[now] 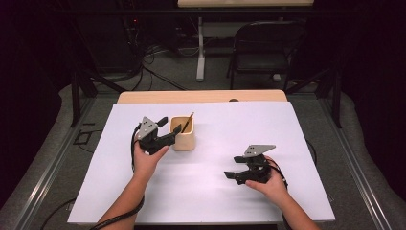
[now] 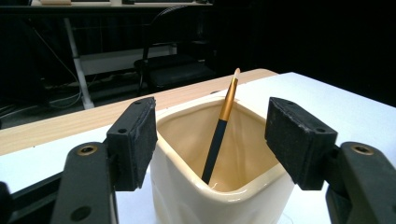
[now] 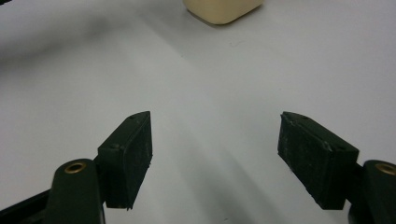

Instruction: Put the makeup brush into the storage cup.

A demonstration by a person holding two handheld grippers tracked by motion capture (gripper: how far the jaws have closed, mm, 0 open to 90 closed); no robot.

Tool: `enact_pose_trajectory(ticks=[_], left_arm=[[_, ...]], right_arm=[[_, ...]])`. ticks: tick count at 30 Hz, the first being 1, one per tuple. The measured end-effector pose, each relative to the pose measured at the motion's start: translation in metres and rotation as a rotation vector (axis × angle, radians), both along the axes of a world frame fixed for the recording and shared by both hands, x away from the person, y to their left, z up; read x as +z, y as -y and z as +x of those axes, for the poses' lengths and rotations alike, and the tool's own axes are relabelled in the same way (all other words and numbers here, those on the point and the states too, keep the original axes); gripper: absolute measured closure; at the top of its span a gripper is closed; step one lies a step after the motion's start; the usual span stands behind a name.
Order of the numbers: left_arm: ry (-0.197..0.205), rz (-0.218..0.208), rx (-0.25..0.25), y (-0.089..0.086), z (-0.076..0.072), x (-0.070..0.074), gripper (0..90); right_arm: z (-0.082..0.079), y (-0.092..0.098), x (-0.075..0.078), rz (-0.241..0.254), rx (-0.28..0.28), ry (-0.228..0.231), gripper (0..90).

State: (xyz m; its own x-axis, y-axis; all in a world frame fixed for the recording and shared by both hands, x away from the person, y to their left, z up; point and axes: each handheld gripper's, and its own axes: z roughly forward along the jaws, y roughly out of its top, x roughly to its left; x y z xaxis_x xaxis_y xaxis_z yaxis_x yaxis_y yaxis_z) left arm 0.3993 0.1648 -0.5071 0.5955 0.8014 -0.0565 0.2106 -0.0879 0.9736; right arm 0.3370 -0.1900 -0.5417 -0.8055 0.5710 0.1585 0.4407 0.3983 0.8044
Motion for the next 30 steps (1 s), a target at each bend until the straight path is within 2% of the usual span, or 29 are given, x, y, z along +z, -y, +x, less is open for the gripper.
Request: enact_pose_trajectory(ticks=[7,16,30], left_arm=[[-0.003,0.0,0.0,-0.001,0.0,0.006,33.4],[0.002,-0.004,-0.006,0.0,-0.001,0.025,33.4],[0.042,-0.011,-0.034,0.008,-0.004,0.068,32.9]], right_arm=[[0.0,0.0,0.0,0.002,-0.002,0.001,25.9],[0.0,0.0,0.0,0.001,-0.001,0.002,25.9],[0.0,0.001,0.001,0.001,-0.004,0.007,25.9]])
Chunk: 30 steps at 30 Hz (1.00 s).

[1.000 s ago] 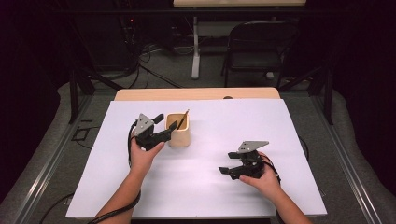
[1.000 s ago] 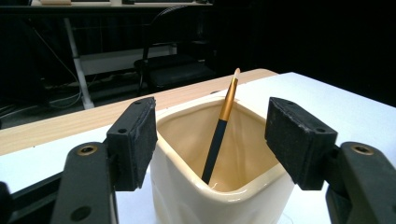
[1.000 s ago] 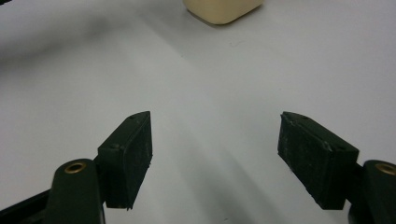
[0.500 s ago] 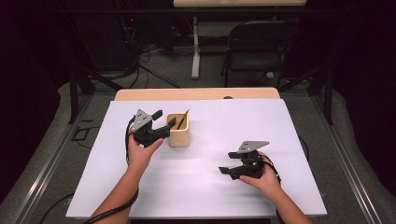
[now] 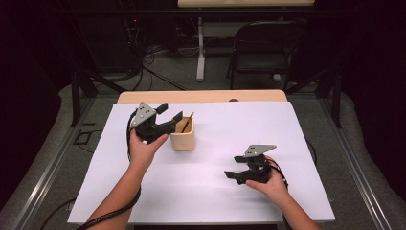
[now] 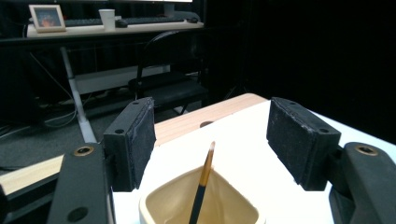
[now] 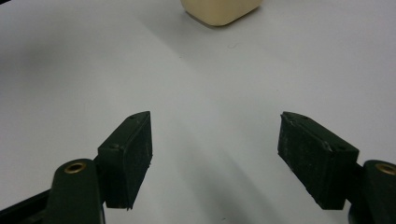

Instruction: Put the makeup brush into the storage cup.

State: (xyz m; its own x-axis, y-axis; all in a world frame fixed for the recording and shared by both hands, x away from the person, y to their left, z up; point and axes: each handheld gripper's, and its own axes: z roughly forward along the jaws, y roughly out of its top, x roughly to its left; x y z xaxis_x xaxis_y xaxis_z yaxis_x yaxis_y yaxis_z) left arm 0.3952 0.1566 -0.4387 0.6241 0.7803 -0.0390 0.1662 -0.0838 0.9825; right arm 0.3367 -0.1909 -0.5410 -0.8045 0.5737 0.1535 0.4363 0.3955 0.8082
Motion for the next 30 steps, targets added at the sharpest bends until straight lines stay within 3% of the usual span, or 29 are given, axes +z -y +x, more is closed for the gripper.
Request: enact_pose_trajectory(ticks=[8,21,30], left_arm=[[-0.005,-0.002,-0.003,-0.001,-0.001,0.016,32.7],[-0.012,-0.007,0.001,-0.007,-0.005,0.025,32.7],[-0.004,-0.012,0.0,-0.017,-0.016,0.035,32.7]], right_arm=[[0.0,0.0,0.001,0.0,-0.002,0.0,25.9],[0.0,0.0,0.001,0.008,-0.004,0.007,25.9],[0.0,0.0,0.001,0.006,-0.002,0.002,25.9]])
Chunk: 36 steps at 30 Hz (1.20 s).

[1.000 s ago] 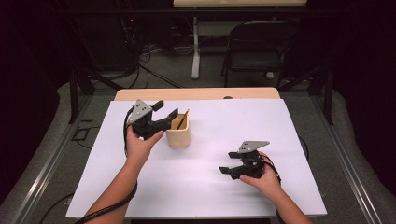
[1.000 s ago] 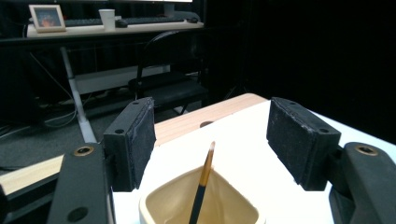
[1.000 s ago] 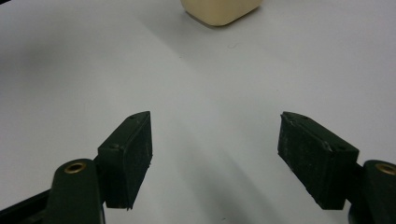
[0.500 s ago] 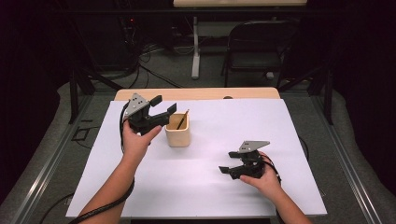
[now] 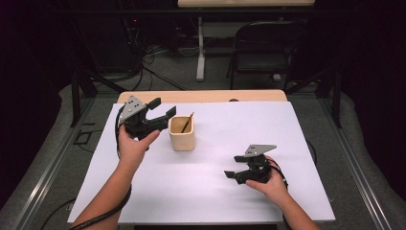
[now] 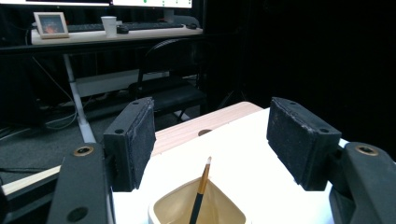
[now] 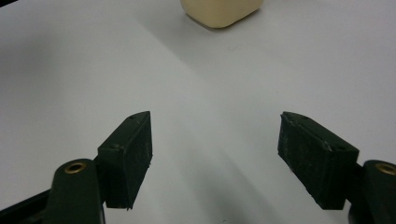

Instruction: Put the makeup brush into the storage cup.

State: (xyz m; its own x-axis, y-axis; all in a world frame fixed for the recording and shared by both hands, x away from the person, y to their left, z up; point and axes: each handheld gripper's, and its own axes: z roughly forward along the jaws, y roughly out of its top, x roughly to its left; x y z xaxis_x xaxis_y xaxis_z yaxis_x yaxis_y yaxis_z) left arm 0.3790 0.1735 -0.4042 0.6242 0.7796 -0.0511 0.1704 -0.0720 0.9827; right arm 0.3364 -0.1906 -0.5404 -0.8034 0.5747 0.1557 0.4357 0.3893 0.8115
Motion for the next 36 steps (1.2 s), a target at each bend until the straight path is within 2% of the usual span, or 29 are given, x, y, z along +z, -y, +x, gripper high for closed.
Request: enact_pose_trajectory(ticks=[3,10,18,29,36], left_arm=[[0.001,-0.006,-0.001,-0.005,-0.006,0.004,32.7],[0.004,0.014,-0.003,-0.015,-0.019,0.01,32.7],[0.004,0.004,0.0,-0.027,-0.033,0.014,32.7],[-0.01,0.004,-0.007,-0.034,-0.047,0.006,32.7],[-0.026,0.005,-0.01,-0.037,-0.058,-0.008,32.7]], right_arm=[[0.0,0.0,0.0,-0.002,0.0,0.001,25.9],[0.0,0.0,0.0,-0.001,-0.003,0.0,25.9],[0.0,0.0,0.001,0.001,-0.004,0.001,25.9],[-0.001,0.0,0.001,-0.001,-0.007,0.003,25.9],[-0.001,0.001,0.002,0.001,-0.009,0.007,25.9]])
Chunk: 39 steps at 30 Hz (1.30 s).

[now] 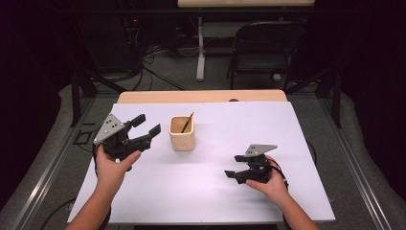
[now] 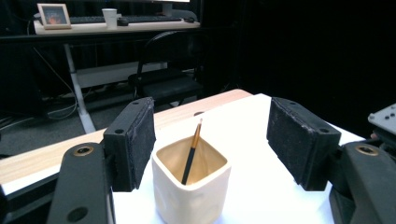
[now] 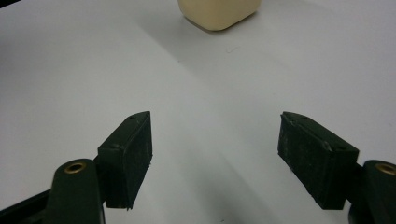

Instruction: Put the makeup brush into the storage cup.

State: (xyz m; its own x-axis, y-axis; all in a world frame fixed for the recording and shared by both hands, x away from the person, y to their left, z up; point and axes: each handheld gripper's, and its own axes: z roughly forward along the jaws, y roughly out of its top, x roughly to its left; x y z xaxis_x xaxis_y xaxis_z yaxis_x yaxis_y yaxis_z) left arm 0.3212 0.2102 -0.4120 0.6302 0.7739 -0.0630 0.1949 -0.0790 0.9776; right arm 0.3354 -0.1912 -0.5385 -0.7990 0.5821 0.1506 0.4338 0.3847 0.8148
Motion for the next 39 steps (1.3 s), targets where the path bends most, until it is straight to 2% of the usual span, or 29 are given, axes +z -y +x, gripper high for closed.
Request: enact_pose_trajectory(ticks=[10,22,30,35,39], left_arm=[[-0.021,-0.006,-0.004,-0.001,-0.015,-0.022,32.8],[-0.067,-0.027,0.0,-0.002,-0.032,-0.058,32.8],[-0.095,-0.035,0.023,-0.007,-0.04,-0.079,32.8],[-0.115,-0.023,0.034,-0.01,-0.043,-0.093,32.8],[-0.116,-0.013,0.035,-0.011,-0.043,-0.102,32.8]], right_arm=[[0.0,0.0,0.0,-0.002,-0.001,0.003,25.9],[-0.001,0.001,0.001,-0.002,0.0,0.01,25.9],[-0.001,0.0,0.0,-0.005,0.005,0.01,25.9],[-0.001,0.001,0.0,-0.003,0.003,0.006,25.9],[-0.001,0.0,0.0,-0.001,0.002,0.005,25.9]])
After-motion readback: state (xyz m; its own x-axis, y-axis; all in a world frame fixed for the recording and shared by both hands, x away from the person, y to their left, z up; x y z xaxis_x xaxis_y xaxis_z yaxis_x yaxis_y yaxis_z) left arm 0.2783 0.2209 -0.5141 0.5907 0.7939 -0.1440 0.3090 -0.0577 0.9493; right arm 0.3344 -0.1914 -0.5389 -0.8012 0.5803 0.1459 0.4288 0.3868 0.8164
